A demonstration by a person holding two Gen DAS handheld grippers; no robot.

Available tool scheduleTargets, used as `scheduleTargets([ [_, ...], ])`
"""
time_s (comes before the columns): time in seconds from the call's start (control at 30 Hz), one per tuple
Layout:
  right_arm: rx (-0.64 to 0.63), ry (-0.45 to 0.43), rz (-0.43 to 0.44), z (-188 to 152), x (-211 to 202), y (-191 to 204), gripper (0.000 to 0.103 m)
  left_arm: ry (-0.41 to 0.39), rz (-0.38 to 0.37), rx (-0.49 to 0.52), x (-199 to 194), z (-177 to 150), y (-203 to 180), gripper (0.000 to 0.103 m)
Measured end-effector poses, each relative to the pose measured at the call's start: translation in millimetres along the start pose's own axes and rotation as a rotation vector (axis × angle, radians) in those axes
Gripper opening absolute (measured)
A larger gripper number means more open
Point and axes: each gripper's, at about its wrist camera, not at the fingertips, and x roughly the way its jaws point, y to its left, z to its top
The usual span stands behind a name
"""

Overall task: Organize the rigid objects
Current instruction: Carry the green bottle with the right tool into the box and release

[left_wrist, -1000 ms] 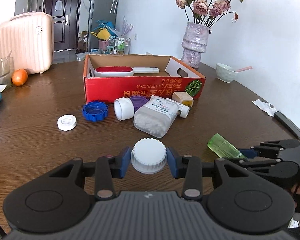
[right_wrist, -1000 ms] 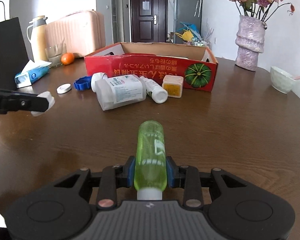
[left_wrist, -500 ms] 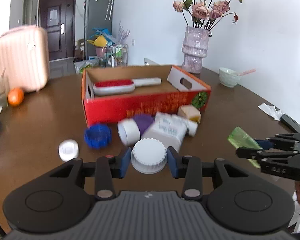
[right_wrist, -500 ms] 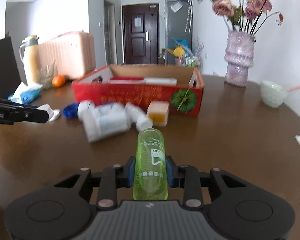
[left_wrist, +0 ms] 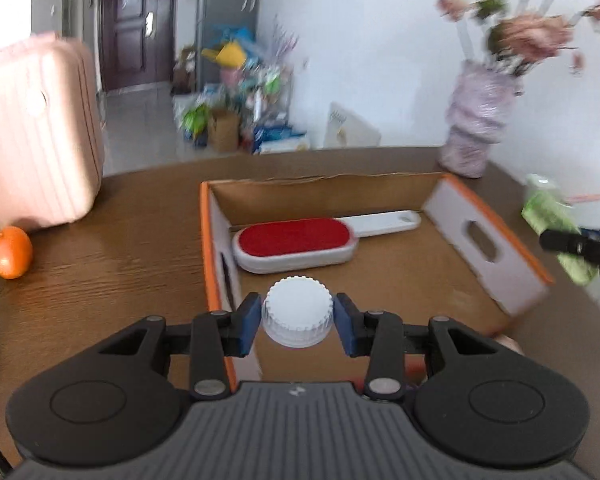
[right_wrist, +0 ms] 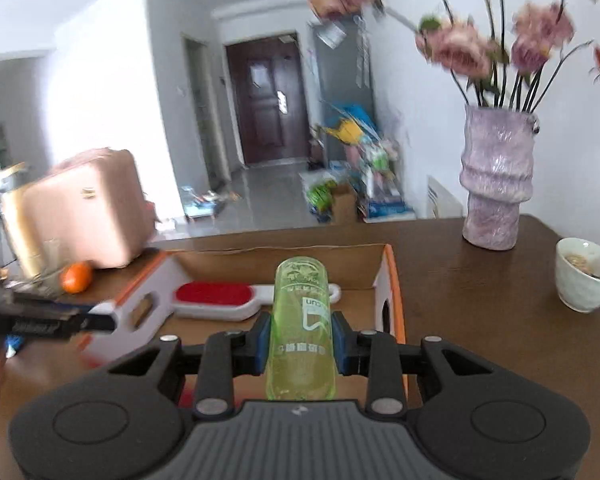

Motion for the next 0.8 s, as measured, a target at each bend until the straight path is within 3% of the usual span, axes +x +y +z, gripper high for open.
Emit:
scheduleTargets([
  [0.17, -0.008, 0.071, -0.124, 29.3, 78.7, -3.8, 0.03, 0.083, 0.012, 0.03, 55.9, 26.1, 12.8, 0.04],
  [0.33, 0.012, 0.135, -0.164, 29.2, 126.0, -11.7, 0.03, 0.108, -0.015, 0.078, 88.4, 36.1, 13.6, 0.045],
  [0.43, 0.01, 0.138, -0.179, 22.3, 130.2, -12.1, 0.032, 0.087, -0.018, 0.125, 97.4, 32.2, 12.4, 0.058],
  [0.53, -0.017, 0.115, -0.19, 21.7, 126.7, -8.0, 0.045, 0.074, -0.048, 0.143, 99.0, 31.2, 2.9, 0.067],
  [0.6, -0.036, 0.106, -0.206, 19.4, 124.2, -8.2, 0.053, 0.067, -0.062, 0.154, 101.0, 32.7, -1.1, 0.07],
  [0.8, 0.0, 0.095, -0.229, 21.3, 114.7, -29.9, 0.058, 0.05, -0.086, 0.157, 106.3, 37.4, -14.5, 0.072],
])
